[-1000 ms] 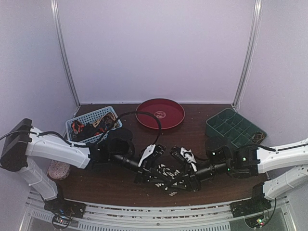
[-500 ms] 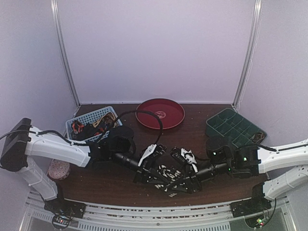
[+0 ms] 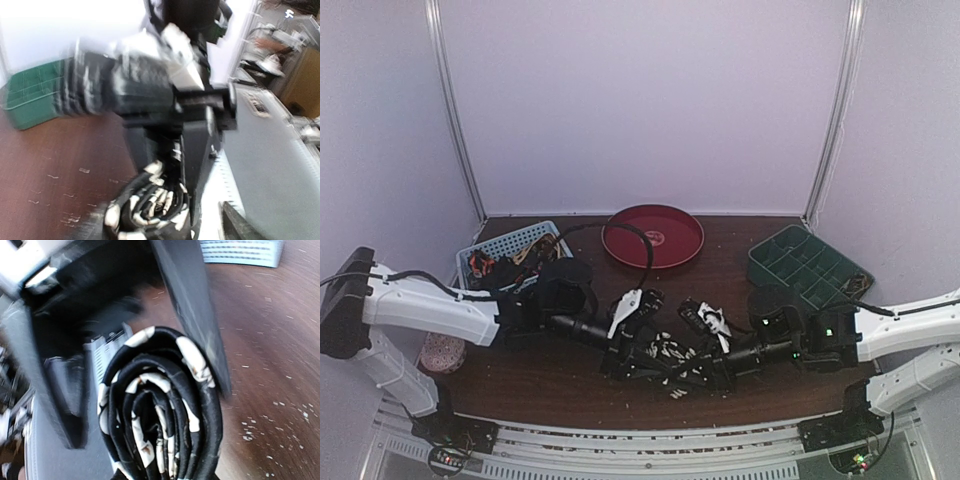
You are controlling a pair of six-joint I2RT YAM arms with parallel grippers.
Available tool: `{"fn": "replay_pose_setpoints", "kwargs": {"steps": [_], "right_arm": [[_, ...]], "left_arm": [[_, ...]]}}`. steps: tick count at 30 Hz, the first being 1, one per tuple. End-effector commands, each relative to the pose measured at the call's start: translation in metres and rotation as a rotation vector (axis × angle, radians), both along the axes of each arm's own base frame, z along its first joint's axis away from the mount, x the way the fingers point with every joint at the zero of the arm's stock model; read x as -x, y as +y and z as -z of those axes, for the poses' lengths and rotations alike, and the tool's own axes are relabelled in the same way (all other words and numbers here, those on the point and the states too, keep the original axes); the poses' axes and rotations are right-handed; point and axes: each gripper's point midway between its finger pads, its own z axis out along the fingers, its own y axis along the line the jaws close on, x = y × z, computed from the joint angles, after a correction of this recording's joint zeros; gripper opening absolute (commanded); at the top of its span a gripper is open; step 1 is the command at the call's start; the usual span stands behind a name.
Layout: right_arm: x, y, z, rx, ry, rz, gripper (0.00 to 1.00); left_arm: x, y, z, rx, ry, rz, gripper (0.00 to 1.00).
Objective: Roll the ties
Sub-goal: Pass from the left arm to the right, then place the tie in the storage box.
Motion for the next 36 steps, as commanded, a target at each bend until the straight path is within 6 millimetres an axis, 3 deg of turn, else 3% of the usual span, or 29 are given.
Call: {"fn": "replay_pose_setpoints", "kwargs": {"steps": [1, 6, 10, 14, 19, 22, 25, 32, 36], "right_arm": [[-0.034, -0.014, -0.005, 0.022, 0.026, 0.254, 0.17], [-0.072, -0.035, -0.008, 0.133, 0.029, 0.519, 0.18], [-0.114, -0.067, -0.012, 0.216, 0.035, 0.769, 0.19], [-0.163, -0.122, -0.015, 0.287, 0.086, 1.038, 0.17], [-0.209, -0.176, -0.032, 0.248, 0.147, 1.296, 0.18], [-0.225, -0.213, -0.040, 0.262, 0.162, 1.485, 0.19], [-0.239, -0.236, -0.042, 0.288, 0.184, 1.609, 0.20], [-0.255, -0.289, -0.034, 0.384, 0.265, 1.856, 0.23], [-0.261, -0.311, -0.021, 0.386, 0.345, 1.939, 0.24]], "left_arm": [[-0.052, 0.012, -0.042, 0.058, -0.087, -0.315, 0.98], [-0.083, 0.040, -0.057, 0.053, -0.131, -0.529, 0.98], [-0.105, 0.069, -0.064, 0.019, -0.163, -0.698, 0.98], [-0.117, 0.101, -0.065, 0.007, -0.125, -0.818, 0.98], [-0.107, 0.121, -0.066, -0.023, -0.129, -0.813, 0.98], [-0.106, 0.130, -0.056, -0.078, -0.159, -0.816, 0.98], [-0.112, 0.140, -0.047, -0.115, -0.153, -0.878, 0.98], [-0.111, 0.134, -0.019, -0.185, -0.121, -0.856, 0.98], [-0.110, 0.131, -0.016, -0.187, -0.113, -0.842, 0.98]]}}
